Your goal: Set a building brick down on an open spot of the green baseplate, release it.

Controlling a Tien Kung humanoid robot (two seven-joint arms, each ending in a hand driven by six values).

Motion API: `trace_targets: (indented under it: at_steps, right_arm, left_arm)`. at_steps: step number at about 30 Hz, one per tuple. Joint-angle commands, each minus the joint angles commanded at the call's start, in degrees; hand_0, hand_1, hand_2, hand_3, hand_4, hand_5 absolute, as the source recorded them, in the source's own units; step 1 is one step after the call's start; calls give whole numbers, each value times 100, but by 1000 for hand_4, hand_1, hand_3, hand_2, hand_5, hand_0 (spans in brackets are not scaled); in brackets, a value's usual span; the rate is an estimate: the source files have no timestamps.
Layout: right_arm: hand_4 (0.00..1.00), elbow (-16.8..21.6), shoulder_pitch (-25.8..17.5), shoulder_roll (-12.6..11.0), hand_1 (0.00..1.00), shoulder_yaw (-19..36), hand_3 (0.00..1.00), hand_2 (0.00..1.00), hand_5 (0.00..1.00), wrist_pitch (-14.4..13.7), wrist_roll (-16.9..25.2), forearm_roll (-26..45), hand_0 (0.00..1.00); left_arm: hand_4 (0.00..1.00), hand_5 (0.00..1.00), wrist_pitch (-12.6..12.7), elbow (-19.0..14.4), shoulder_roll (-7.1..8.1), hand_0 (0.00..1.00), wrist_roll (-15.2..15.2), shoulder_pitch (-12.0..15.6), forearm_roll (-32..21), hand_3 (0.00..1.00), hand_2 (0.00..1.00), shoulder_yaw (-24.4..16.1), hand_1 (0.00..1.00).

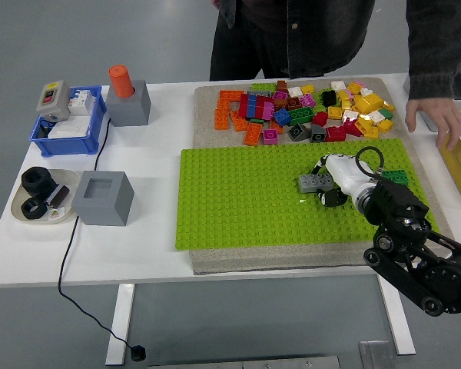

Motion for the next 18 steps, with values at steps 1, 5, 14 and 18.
trace_targets:
  at_steps: [1,5,14,18]
  right_arm:
    - [559,-11,3,-3,974,-6,602,922,58,5,-1,9,998]
    - [556,-55,15,-9,967,-38,604,921,58,-4,11,69,998]
    - [560,-157,79,14,961,-106,603,918,57,-95,84,155,998]
    - [566,-182,101,22,955,-139,603,916,51,-108,96,179,998]
  left_arm:
    - [943,615,0,0,-1,613,-1,-1,-2,836,647,2,650]
    - [942,615,2,0,-1,613,-10,-5,-2,835,647,1,650]
    - [942,616,5,0,1,613,-26,-9,6,835,647,-4,650]
    - [943,616,5,0,2,612,-30,-10,-2,835,647,2,650]
